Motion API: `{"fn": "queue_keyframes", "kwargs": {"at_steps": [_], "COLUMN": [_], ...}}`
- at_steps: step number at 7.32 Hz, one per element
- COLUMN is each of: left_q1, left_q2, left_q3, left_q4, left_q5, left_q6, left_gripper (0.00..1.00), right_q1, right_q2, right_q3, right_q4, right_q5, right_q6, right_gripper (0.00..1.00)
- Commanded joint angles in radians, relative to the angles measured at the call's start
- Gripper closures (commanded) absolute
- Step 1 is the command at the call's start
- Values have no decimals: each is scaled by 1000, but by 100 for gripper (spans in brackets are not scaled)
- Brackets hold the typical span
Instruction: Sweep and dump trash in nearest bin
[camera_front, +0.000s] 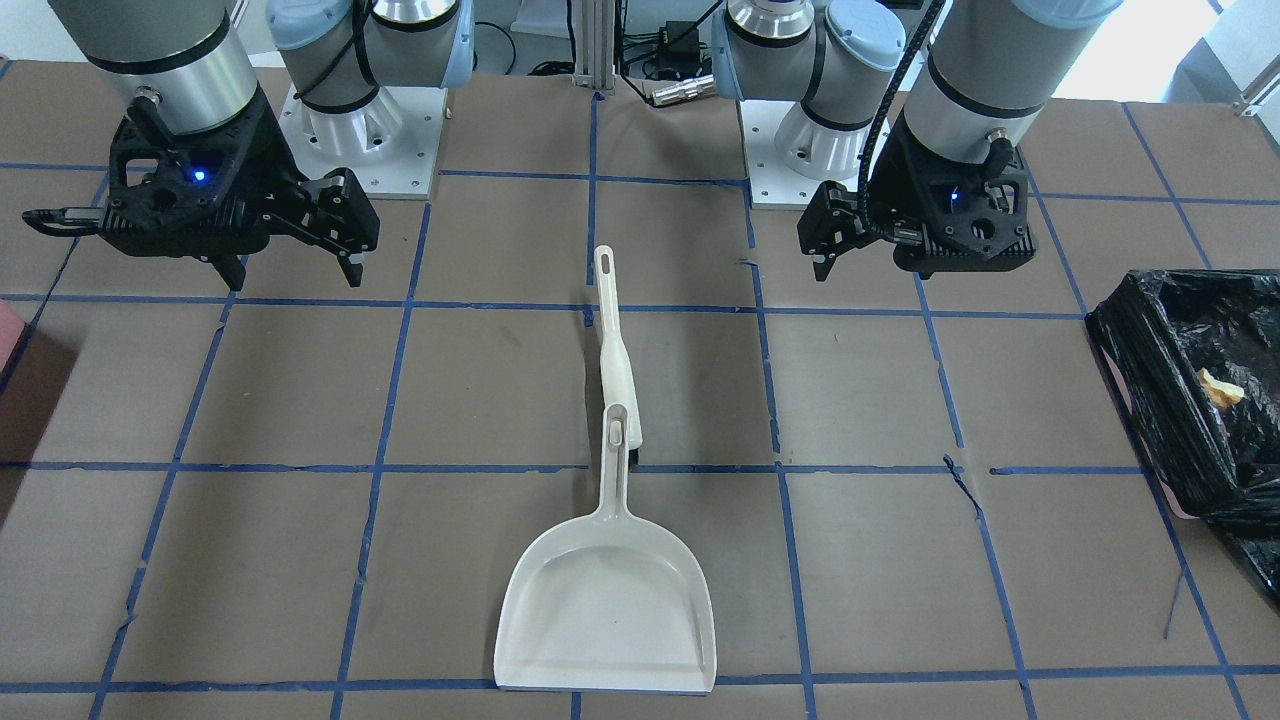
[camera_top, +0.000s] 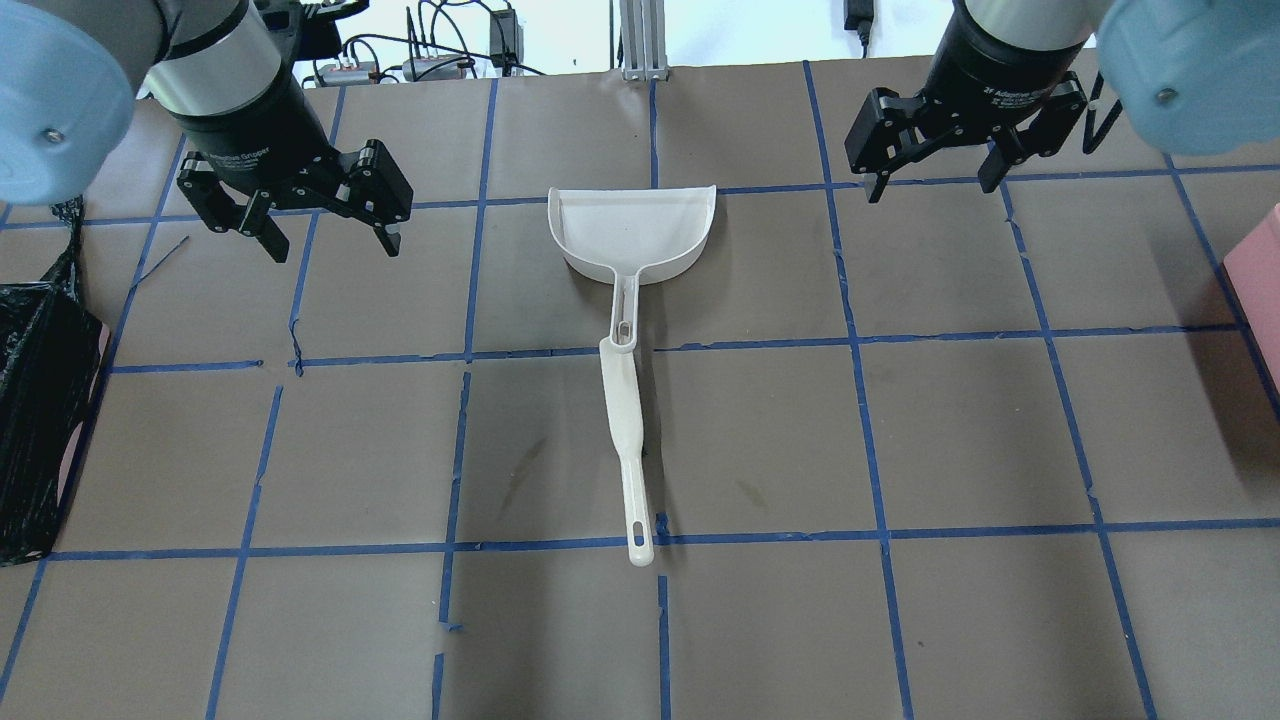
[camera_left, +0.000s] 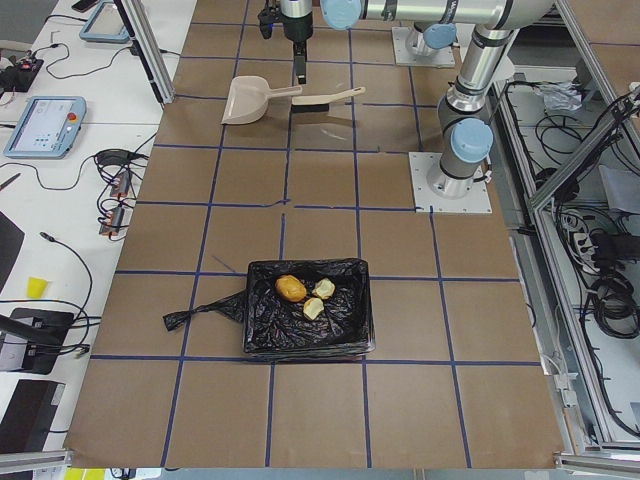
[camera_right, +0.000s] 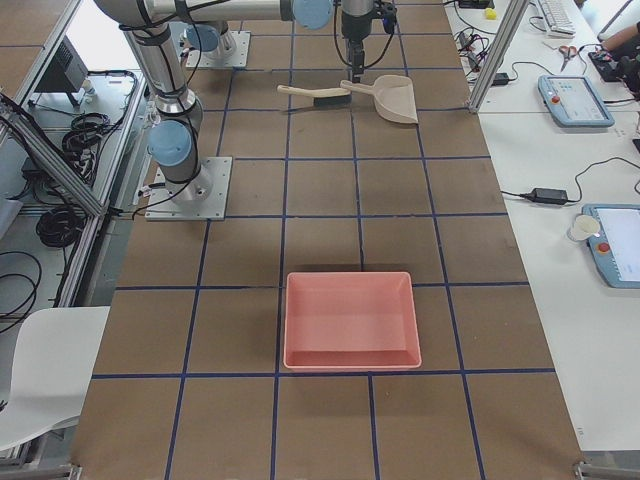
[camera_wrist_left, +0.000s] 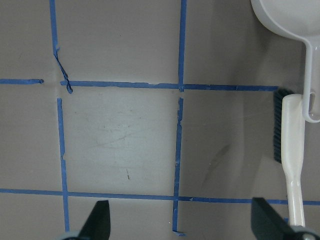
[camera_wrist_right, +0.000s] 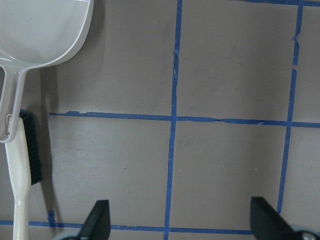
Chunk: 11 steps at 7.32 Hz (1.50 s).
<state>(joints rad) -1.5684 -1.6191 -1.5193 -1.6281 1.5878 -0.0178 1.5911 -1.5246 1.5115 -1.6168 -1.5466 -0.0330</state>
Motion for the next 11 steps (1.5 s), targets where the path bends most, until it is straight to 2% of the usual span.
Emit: {"fn": "queue_keyframes", "kwargs": {"at_steps": [1,5,11], "left_q1": [-1,-1,1], "left_q2": [5,5,2], "left_q3": [10,11,18], "left_q4": [17,7,-26], "left_q5": [-2,1,-5], "left_q6": [13,7,9], "left_gripper": [0,0,0], "right_q1": [1,-49,-28], "right_q2": [0,-3,-16], "right_q3": [1,-2,-1], "right_q4": [-3,3,14], "right_q5": [37,29,46], "right_q6": [1,-16,-5], "right_gripper": [0,0,0]}}
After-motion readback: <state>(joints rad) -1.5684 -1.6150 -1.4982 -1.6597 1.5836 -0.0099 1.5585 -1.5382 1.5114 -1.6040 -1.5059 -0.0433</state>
